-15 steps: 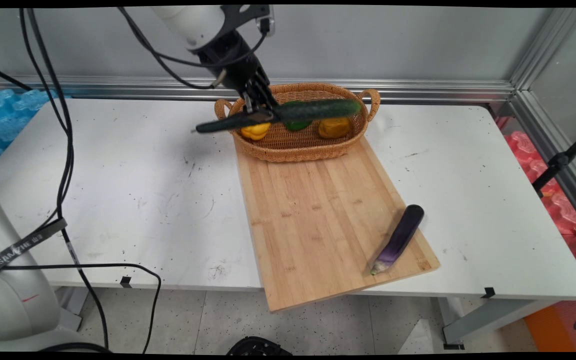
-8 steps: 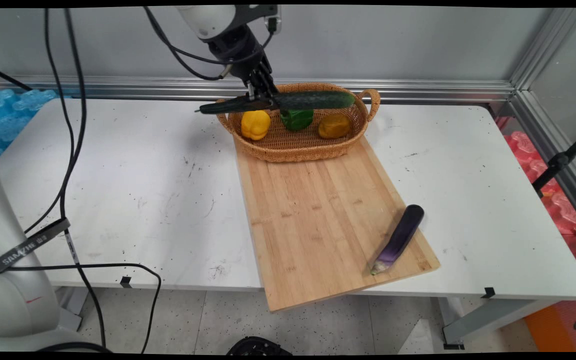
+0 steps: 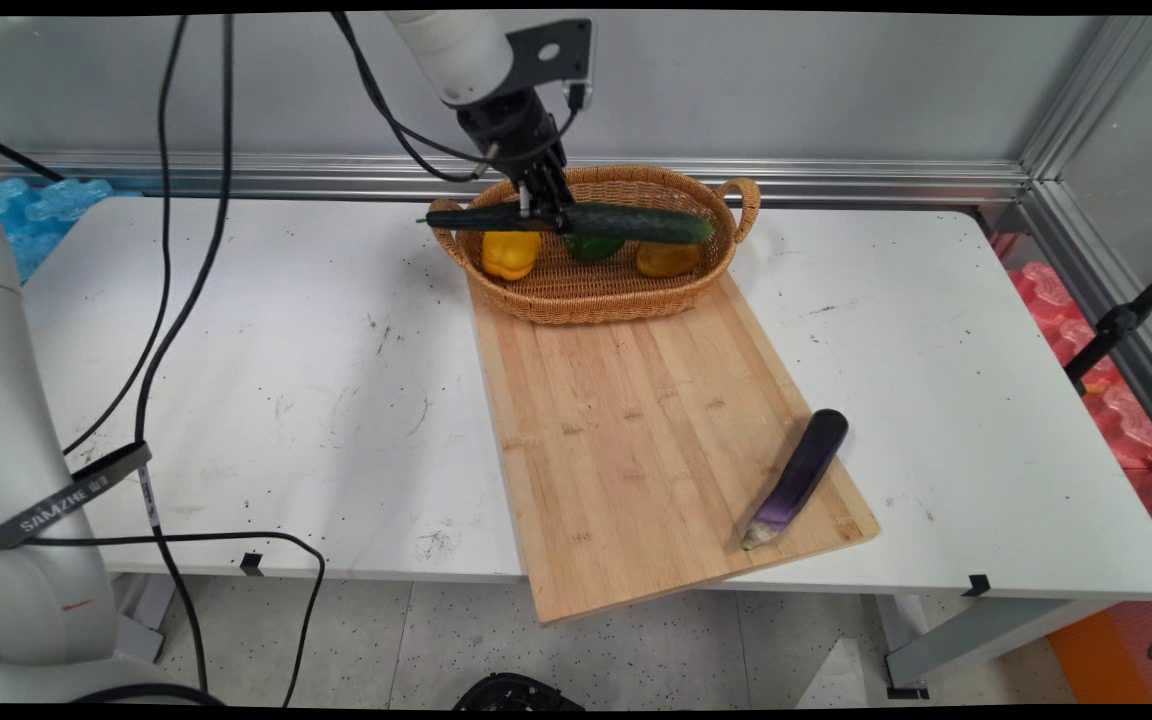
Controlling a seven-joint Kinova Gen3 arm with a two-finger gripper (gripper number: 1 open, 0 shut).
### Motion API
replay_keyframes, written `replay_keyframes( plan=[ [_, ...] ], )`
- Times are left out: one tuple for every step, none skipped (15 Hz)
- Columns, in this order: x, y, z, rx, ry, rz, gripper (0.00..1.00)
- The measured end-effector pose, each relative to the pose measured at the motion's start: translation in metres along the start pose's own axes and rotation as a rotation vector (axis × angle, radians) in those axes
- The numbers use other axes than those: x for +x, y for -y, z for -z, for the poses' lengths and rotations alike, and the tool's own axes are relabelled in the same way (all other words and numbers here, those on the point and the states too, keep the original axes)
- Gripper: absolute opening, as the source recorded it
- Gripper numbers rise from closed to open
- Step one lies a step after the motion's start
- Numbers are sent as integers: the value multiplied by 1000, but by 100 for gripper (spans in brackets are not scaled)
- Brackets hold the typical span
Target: Place the picked object in the vegetable basket
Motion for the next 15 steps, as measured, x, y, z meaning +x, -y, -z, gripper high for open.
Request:
replay_keyframes(
  plan=[
    [0,2,-6,-5,6,-12,0],
    [0,2,-10,-9,9,-19,0],
    [0,3,-16,-16,15,-30,0],
    [1,4,-20,-20,18,-37,0],
    [1,4,-26,-27,24,-48,0],
    [1,4,-32,-34,29,-58,0],
    [1,4,-37,-41,34,-68,0],
    [1,4,-40,-44,37,-74,0],
    [1,4,-45,-49,41,-82,0],
    [1,4,-48,-55,44,-89,100],
    [1,3,-52,-59,46,-95,100],
    [2,3,-54,-62,47,-102,100],
    [2,3,-56,-65,48,-106,100],
    [3,3,-57,-66,47,-110,100],
    [3,3,-58,-66,47,-112,100]
  ],
)
